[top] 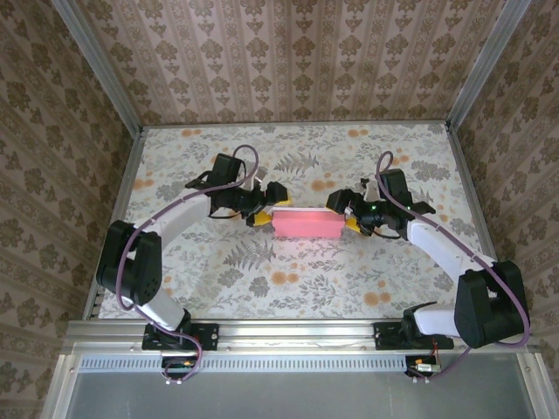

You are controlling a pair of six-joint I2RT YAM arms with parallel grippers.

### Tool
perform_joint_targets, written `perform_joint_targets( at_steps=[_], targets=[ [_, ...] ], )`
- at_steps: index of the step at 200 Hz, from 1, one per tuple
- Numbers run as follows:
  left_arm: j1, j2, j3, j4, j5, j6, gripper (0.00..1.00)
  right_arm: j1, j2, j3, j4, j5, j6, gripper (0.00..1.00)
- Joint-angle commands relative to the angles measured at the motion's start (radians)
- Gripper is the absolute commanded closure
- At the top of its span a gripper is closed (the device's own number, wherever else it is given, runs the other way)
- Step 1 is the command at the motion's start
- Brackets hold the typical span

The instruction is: Fold the paper box

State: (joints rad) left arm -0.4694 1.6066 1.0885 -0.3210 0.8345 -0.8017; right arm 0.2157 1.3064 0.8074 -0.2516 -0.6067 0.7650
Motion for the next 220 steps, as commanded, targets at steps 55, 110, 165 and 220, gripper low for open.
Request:
perform_joint_targets(
  at_steps=[55, 110, 165, 220],
  targets=[
    [0.050, -0.042, 0.035, -0.086, 0.004, 0.068, 0.00, -0.039, -0.044, 0.022, -0.049, -0.003, -0.060, 0.00],
    [0.058, -0.186, 0.066, -0.230, -0.135, 0.352, 0.00, -0.050, -0.186, 0.068, -0.239, 0.126, -0.298, 0.02],
    [0.051, -0.188, 0.161, -0.453, -0.230, 0.647, 0.28, -0.018, -0.234, 0.145, -0.380, 0.223, -0.484, 0.39],
    [-0.011, -0.072, 0.270, -0.573, -0.324, 0.780, 0.54, 0.112, -0.124, 0.251, -0.478, 0.456, -0.604, 0.48]
  ],
)
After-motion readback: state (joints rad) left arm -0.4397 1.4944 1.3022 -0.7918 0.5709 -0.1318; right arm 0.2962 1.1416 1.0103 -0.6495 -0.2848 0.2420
